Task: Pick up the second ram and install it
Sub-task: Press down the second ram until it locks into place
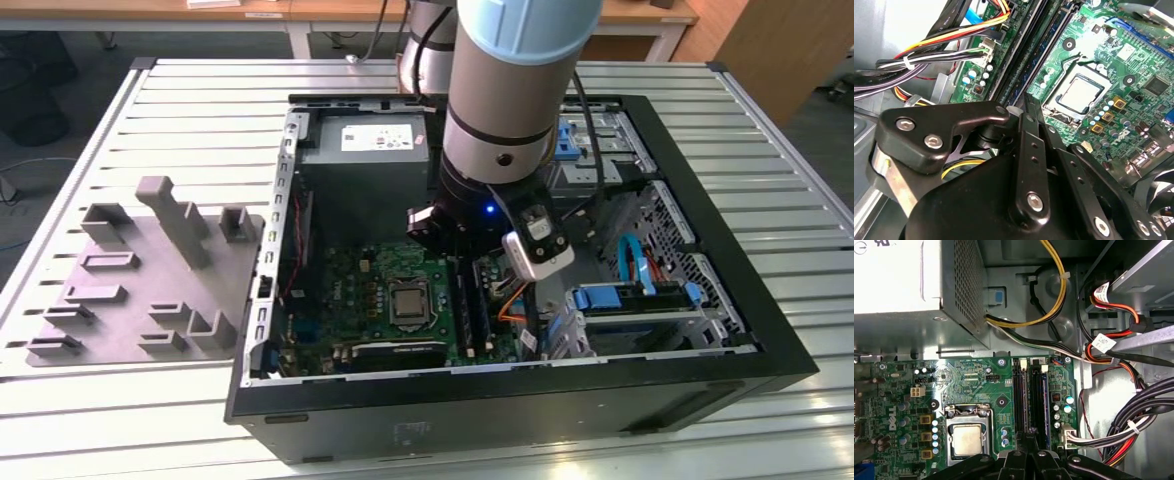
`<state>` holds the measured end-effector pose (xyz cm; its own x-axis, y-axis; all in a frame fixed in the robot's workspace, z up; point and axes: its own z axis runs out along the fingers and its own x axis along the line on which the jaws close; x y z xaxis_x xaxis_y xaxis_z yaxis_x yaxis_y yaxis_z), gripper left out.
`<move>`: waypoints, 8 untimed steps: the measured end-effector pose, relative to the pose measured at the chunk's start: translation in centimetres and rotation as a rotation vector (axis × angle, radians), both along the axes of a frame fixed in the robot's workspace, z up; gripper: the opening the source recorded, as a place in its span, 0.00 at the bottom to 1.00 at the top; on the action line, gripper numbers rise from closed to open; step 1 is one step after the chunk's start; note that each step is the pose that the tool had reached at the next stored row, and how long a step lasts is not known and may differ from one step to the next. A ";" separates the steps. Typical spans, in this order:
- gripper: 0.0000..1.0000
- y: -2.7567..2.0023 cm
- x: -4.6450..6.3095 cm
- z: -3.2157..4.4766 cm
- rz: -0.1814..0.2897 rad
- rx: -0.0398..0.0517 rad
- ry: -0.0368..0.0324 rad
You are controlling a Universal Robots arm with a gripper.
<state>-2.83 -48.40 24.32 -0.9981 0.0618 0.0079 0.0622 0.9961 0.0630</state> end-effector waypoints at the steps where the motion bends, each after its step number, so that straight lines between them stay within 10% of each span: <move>1: 0.11 0.00 0.0 0.00 0.000 0.0000 0.0000; 8: 0.11 0.24 0.0 -0.05 0.000 0.0005 0.0000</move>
<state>-2.84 -48.16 24.27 -0.9981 0.0619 0.0079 0.0622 0.9960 0.0635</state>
